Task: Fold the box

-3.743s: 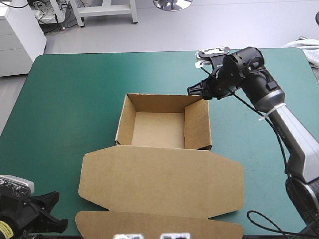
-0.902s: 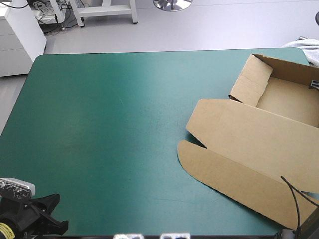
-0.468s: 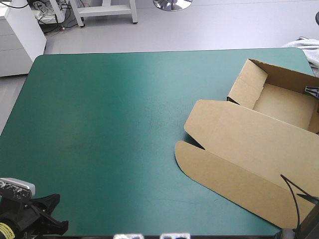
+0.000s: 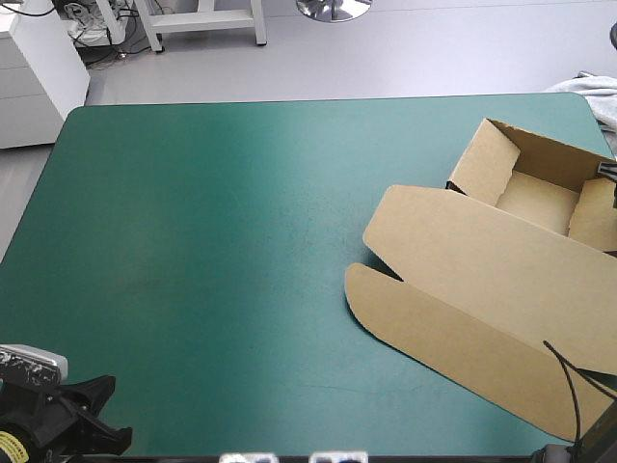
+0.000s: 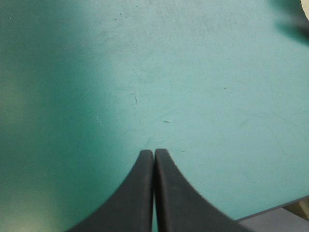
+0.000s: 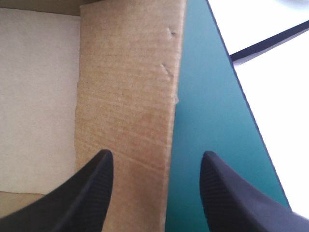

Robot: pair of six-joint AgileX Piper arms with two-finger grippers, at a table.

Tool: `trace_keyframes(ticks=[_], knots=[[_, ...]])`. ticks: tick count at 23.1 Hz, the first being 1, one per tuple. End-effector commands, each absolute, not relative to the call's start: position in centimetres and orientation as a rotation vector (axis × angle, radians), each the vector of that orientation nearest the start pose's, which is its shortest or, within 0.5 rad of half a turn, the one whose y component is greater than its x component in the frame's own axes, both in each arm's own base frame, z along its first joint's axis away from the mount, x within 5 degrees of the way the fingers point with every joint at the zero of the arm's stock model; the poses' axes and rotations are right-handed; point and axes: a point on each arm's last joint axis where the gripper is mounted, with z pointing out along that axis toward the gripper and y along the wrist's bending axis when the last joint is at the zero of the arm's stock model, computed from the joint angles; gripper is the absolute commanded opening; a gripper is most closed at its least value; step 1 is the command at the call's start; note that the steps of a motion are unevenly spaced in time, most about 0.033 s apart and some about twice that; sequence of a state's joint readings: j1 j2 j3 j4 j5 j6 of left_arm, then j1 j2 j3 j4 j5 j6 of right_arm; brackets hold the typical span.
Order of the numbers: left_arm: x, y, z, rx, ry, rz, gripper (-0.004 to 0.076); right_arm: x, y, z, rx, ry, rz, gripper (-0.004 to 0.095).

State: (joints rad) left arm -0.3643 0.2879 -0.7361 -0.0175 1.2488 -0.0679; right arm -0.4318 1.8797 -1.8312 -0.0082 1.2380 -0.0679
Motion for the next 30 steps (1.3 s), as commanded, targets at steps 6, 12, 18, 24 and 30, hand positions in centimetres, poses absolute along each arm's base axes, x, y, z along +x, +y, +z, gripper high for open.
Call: trace_keyframes(ticks=[6, 12, 18, 24, 30], knots=[[1.3, -0.7, 33.3, 0.341, 2.267, -0.251, -0.001, 31.3, -12.7, 43.3, 0.488, 2.42, 0.065, 0.0513], [1.4, -0.4, 33.3, 0.337, 2.264, -0.217, -0.001, 26.0, -7.8, 48.9, 0.315, 2.245, 0.186, 0.0447], [1.6, -0.3, 33.5, 0.331, 2.237, -0.194, -0.001, 15.8, -0.5, 50.5, 0.024, 2.148, 0.211, 0.0138], [2.3, -0.8, 33.0, 0.328, 2.195, -0.227, -0.001, 4.4, 2.4, 42.0, -0.191, 2.143, 0.215, 0.0043], [2.3, -1.2, 32.1, 0.335, 2.234, -0.272, -0.001, 0.2, 2.9, 34.7, -0.222, 2.147, 0.202, 0.0043]])
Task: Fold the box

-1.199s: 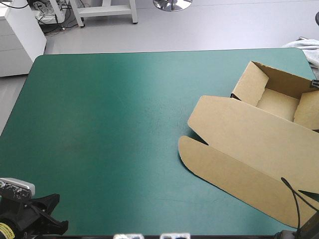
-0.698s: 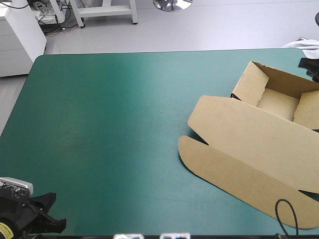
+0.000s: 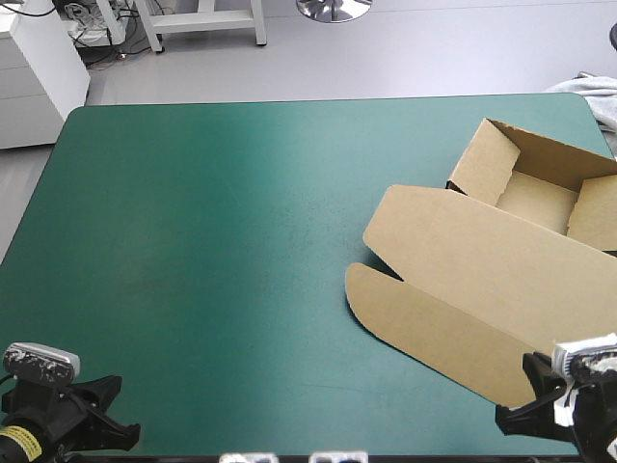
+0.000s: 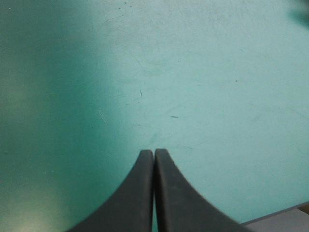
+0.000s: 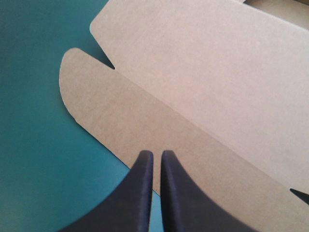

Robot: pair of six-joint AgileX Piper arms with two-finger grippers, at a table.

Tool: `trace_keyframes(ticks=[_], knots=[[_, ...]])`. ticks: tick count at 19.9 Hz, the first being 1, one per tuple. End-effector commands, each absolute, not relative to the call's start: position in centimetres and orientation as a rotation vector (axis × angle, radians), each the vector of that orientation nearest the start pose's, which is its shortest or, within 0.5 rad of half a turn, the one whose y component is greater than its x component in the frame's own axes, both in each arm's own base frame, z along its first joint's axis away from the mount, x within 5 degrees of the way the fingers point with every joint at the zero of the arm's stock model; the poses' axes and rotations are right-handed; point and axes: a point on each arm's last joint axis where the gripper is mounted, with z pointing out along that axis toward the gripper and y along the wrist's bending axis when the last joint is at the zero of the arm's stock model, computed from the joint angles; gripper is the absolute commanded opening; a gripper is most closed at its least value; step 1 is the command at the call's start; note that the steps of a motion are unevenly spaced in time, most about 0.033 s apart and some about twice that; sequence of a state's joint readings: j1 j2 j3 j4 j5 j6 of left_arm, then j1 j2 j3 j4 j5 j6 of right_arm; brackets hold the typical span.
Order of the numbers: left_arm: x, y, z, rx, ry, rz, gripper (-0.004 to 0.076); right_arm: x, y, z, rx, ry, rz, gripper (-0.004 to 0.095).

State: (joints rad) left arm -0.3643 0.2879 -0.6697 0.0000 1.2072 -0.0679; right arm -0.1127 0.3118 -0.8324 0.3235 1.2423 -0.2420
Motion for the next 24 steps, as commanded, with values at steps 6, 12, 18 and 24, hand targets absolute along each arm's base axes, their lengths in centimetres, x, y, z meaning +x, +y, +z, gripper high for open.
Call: trace_keyframes(ticks=[6, 12, 18, 24], knots=[[2.3, -1.2, 32.1, 0.335, 2.235, -0.276, -0.001, -1.0, 3.0, 31.3, -0.224, 2.141, 0.194, 0.0043], [2.3, -1.2, 32.1, 0.335, 2.235, -0.276, -0.001, -1.0, 3.0, 30.6, -0.219, 2.152, 0.199, 0.0043], [2.3, -1.2, 32.1, 0.343, 2.233, -0.272, -0.001, -1.0, 3.0, 30.6, -0.219, 2.152, 0.199, 0.0043], [2.3, -1.2, 32.1, 0.343, 2.233, -0.272, -0.001, -1.0, 3.0, 30.6, -0.219, 2.152, 0.199, 0.0043]])
